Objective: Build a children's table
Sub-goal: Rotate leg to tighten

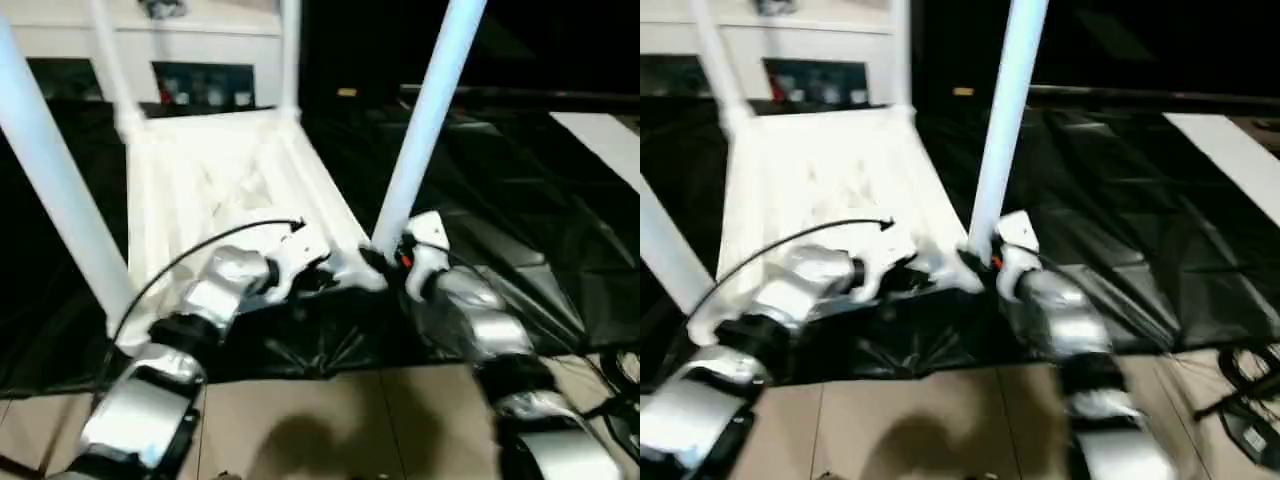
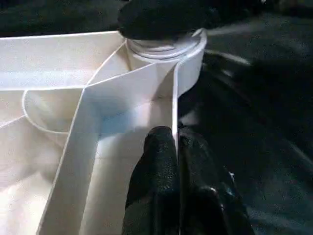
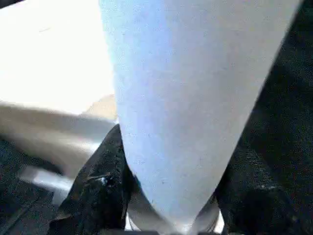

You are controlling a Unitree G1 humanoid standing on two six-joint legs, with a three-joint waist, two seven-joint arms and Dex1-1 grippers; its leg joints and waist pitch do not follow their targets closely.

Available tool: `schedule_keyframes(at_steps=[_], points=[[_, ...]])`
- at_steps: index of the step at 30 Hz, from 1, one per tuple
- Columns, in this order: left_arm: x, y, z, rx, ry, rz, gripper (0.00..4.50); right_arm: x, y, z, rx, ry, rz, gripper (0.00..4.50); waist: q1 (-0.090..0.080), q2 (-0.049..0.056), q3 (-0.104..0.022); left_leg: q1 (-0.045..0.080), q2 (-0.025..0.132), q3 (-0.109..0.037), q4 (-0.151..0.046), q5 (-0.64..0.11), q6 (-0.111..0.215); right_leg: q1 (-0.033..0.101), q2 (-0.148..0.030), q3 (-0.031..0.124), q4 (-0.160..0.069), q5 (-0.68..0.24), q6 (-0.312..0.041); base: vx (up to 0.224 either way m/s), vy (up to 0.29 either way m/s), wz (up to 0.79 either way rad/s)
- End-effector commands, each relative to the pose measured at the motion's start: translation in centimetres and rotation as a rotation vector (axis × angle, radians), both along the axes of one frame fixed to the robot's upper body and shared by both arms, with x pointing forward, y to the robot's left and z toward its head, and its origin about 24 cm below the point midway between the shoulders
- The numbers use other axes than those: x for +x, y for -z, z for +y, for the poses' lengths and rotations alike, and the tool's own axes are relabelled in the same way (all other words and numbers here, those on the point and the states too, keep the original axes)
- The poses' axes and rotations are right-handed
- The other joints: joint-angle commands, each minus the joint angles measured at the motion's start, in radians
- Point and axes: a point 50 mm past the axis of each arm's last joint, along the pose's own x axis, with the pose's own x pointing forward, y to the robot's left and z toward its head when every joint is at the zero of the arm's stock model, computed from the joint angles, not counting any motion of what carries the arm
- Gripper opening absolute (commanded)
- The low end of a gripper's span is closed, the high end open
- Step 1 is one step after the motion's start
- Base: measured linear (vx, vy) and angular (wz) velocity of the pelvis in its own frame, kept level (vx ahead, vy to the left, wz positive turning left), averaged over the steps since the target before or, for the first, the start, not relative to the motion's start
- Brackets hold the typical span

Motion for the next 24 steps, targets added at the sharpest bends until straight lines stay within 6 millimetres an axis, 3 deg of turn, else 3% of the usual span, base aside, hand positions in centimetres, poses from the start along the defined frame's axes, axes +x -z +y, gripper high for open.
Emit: schedule_keyframes(at_steps=[1,6,7,8,12,14,18,24], points=[[0.0,-2.8,-5.2,-0.119,0.087,-0.106,0.0,-1.3,2.3,5.1,0.012,-0.072,0.13,1.95,-0.004,0.007,-0.051,0.014,0.042,-0.036,-0.073,-0.409,-0.014,0.024,-0.073,0.042,-0.103,-0.574,-0.102,0.0,0.0,0.0],[-0.3,-2.6,-5.2,-0.106,0.11,-0.116,0.0,-1.1,1.7,5.8,0.016,-0.091,0.088,1.95,-0.006,0.005,-0.054,0.011,0.041,-0.032,-0.073,-0.398,0.004,0.028,-0.073,0.047,-0.098,-0.519,-0.118,0.0,0.0,0.0],[-0.3,-2.6,-5.2,-0.105,0.114,-0.115,0.0,-1.0,1.7,5.8,0.024,-0.091,0.087,2.51,-0.007,0.007,-0.054,0.009,0.043,-0.031,-0.075,-0.39,0.006,0.029,-0.071,0.049,-0.093,-0.487,-0.131,0.0,0.0,0.0],[-0.3,-2.5,-5.1,-0.105,0.118,-0.114,0.0,-1.0,1.6,5.7,0.03,-0.09,0.087,2.65,-0.007,0.007,-0.053,0.009,0.043,-0.031,-0.075,-0.393,0.006,0.029,-0.071,0.049,-0.093,-0.483,-0.135,0.0,0.0,0.0],[-0.4,-2.4,-4.2,-0.089,0.143,-0.114,0.0,-0.8,1.2,5.3,0.048,-0.125,0.065,2.71,-0.005,0.011,-0.054,0.012,0.044,-0.028,-0.074,-0.397,0.007,0.027,-0.07,0.053,-0.09,-0.454,-0.153,0.0,0.0,0.0],[-0.4,-2.4,-3.6,-0.084,0.17,-0.106,0.0,-0.9,1.1,4.6,0.011,-0.19,0.042,3.08,-0.004,0.012,-0.056,0.008,0.045,-0.028,-0.075,-0.377,0.009,0.033,-0.07,0.055,-0.083,-0.407,-0.167,0.0,0.0,0.0],[-0.6,-2.5,-2.7,-0.082,0.226,-0.084,0.0,-1.4,1.2,3.4,-0.051,-0.306,0.019,3.13,0.001,0.011,-0.06,0.006,0.046,-0.022,-0.072,-0.328,0.025,0.038,-0.07,0.058,-0.072,-0.326,-0.196,0.0,0.0,0.0],[-1.0,-2.6,-1.0,-0.069,0.324,-0.047,0.0,-2.3,0.8,1.1,-0.072,-0.53,0.012,3.13,0.015,0.009,-0.068,0.001,0.045,-0.014,-0.063,-0.202,0.081,0.051,-0.066,0.059,-0.046,-0.13,-0.254,0.0,0.0,0.0]])
